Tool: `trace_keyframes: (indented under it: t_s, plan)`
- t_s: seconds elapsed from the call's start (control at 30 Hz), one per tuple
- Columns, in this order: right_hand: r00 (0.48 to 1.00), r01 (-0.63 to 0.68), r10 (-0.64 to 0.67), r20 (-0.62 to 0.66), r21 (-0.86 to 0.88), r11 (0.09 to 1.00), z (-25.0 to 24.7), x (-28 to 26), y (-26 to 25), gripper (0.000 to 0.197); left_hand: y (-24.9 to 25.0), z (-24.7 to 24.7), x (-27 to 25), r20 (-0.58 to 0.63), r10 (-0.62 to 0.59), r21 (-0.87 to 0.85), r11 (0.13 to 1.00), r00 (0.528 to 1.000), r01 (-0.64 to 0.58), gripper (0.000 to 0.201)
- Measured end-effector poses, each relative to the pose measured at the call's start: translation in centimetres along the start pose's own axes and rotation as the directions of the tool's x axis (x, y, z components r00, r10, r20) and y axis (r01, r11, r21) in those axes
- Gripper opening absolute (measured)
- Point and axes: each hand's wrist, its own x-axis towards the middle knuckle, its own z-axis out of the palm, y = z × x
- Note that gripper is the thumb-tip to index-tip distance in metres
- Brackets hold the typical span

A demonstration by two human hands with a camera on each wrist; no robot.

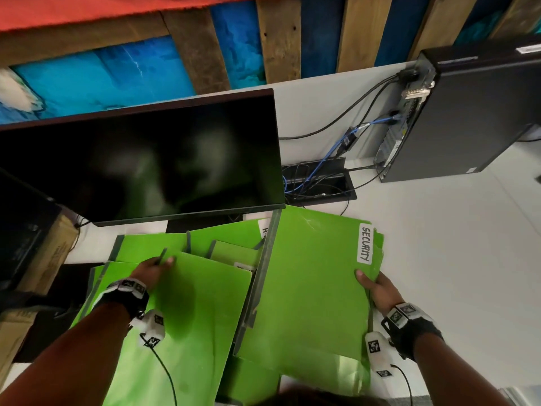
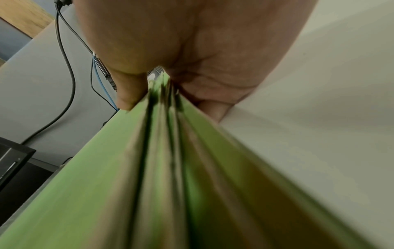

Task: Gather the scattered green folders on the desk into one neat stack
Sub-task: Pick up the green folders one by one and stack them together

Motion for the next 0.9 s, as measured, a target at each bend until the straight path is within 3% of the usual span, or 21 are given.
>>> trace_keyframes:
  t_s: [0.17, 0.27, 0.43, 0.47, 0.53, 0.6, 0.73, 0.83, 0.9]
  plan:
    - [0.998, -0.058, 0.057, 0.018, 0.070, 0.996, -0.3, 0.7, 0.1, 0.092, 0.4, -1.5, -0.8, -0.169, -0.127, -0.081, 0.990, 0.977, 0.115, 0.064]
    - [0.999, -0.047, 0.047, 0.005, 0.104, 0.993, -0.4, 0.6, -0.2, 0.092, 0.3, -1.8, -1.2, -0.153, -0.110, -0.129, 0.988, 0.982, 0.090, 0.063]
    - [0.996, -0.075, 0.080, -0.034, 0.130, 0.989, -1.3, -0.9, -1.6, 0.046, 0.0, -1.2, -1.1, -0.079, -0.006, -0.225, 0.974, 0.997, -0.012, 0.047]
    - [0.997, -0.067, 0.073, -0.040, 0.133, 0.989, -1.6, -1.1, -1.7, 0.050, 0.1, -1.0, -1.2, -0.069, 0.013, -0.248, 0.968, 0.998, -0.030, 0.042]
    - [0.997, -0.064, 0.068, -0.037, 0.110, 0.992, -2.6, -1.1, -1.3, 0.085, 0.3, -1.0, -1.3, -0.058, 0.046, -0.247, 0.967, 0.997, -0.059, 0.036]
    - [0.996, -0.070, 0.073, -0.041, 0.089, 0.994, -3.4, -0.8, -0.6, 0.104, 1.0, -0.9, -2.0, -0.041, 0.059, -0.210, 0.975, 0.997, -0.066, 0.045]
    - [0.996, -0.064, 0.071, -0.054, 0.116, 0.991, -4.6, -1.0, -0.3, 0.093, 1.6, 0.2, -2.6, -0.022, -0.030, -0.027, 0.999, 0.999, 0.029, 0.073]
    - [0.991, -0.062, 0.078, -0.109, 0.149, 0.987, -5.6, -1.7, -0.7, 0.062, 1.7, 0.7, -2.8, 0.039, -0.055, -0.115, 0.992, 0.998, 0.059, 0.074]
    - [0.990, -0.062, 0.082, -0.116, 0.162, 0.985, -6.5, -2.2, -0.6, 0.080, 2.1, 0.6, -3.4, 0.105, -0.002, -0.269, 0.963, 0.994, 0.030, 0.071]
